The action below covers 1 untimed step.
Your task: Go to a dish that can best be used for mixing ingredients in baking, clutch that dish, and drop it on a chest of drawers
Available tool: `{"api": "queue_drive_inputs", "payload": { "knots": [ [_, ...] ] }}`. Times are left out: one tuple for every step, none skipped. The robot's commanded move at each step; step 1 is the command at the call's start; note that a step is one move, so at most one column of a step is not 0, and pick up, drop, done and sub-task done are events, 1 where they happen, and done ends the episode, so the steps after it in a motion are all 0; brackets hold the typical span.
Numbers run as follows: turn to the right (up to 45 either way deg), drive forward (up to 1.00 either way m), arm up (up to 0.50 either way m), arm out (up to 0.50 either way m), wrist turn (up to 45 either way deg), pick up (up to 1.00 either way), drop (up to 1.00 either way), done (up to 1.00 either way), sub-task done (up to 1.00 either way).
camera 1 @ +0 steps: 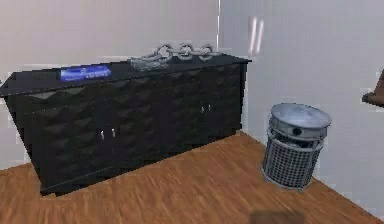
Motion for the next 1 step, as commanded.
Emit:
{"api": "queue_drive_inputs", "payload": {
  "knots": [
    [0.0,1.0,0.0,0.0,0.0,0.0,0.0,0.0,0.0]
  ]
}}
